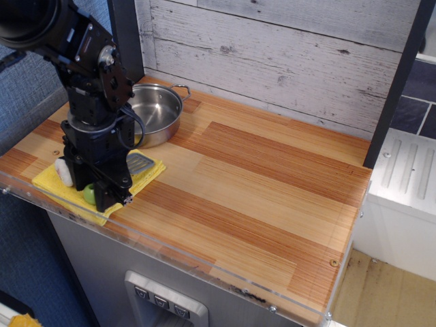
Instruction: Place the spatula beside the sushi on the yellow cloth.
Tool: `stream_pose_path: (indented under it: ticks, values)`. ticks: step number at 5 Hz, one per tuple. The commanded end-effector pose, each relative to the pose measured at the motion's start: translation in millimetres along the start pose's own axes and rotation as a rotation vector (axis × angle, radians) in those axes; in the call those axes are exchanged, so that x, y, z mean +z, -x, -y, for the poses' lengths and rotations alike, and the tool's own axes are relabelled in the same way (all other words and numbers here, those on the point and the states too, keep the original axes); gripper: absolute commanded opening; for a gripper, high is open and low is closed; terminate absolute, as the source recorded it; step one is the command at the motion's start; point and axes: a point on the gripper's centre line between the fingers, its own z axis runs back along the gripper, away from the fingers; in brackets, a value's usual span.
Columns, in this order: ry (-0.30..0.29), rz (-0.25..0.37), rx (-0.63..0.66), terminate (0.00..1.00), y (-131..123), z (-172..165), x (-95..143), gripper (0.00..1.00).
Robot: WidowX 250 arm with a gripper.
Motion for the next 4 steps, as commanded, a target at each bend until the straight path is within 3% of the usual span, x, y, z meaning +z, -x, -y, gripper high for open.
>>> stream_pose_path:
  ticks: [1,2,4]
  values:
    - [-0.008,0.015,0.007,0.00,-3,-1,12,1.00]
    - [-0.021,0.051,-0.012,0.00,-8,-3,23,1.00]
    - [-0.064,0.200,-0.057,0.00,-29,-8,65,1.00]
